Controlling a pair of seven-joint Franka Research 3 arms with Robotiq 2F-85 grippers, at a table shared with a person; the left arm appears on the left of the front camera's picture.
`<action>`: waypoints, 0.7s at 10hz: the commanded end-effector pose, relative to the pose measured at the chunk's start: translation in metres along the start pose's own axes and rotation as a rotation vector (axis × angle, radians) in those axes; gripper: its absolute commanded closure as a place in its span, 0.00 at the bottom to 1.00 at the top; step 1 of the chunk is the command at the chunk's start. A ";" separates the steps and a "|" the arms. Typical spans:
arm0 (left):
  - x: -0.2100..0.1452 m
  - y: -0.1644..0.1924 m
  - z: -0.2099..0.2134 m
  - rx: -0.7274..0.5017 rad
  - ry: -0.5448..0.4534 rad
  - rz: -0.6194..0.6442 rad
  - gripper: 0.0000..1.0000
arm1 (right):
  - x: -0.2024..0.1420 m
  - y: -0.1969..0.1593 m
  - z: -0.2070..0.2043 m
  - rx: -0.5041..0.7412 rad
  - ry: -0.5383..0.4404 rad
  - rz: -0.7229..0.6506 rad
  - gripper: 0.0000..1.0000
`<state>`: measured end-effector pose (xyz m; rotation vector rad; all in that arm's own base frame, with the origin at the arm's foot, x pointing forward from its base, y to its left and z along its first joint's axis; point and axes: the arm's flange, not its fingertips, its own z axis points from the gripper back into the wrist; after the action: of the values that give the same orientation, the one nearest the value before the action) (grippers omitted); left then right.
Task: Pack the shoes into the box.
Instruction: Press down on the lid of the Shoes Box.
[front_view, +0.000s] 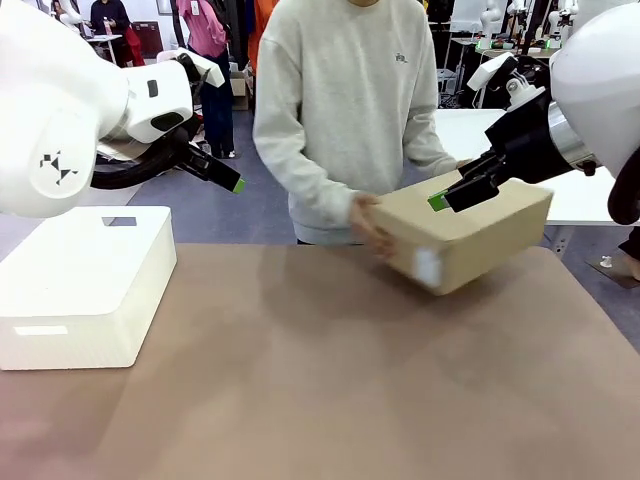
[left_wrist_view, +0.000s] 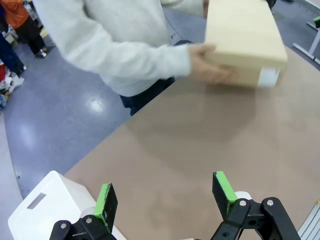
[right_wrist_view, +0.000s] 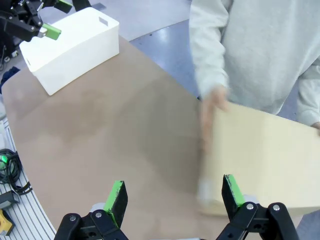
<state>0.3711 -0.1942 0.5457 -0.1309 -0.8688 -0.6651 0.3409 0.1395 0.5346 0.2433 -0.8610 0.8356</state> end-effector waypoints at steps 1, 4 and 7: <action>0.000 0.001 0.001 0.013 0.006 0.008 0.00 | 0.000 -0.001 0.001 -0.003 0.005 0.008 0.00; 0.000 0.001 0.001 0.013 0.006 0.008 0.00 | 0.000 -0.001 0.001 -0.003 0.005 0.008 0.00; 0.000 0.001 0.001 0.013 0.006 0.008 0.00 | 0.000 -0.001 0.001 -0.003 0.005 0.008 0.00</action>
<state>0.3711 -0.1942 0.5457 -0.1313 -0.8685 -0.6629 0.3409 0.1395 0.5346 0.2433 -0.8610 0.8356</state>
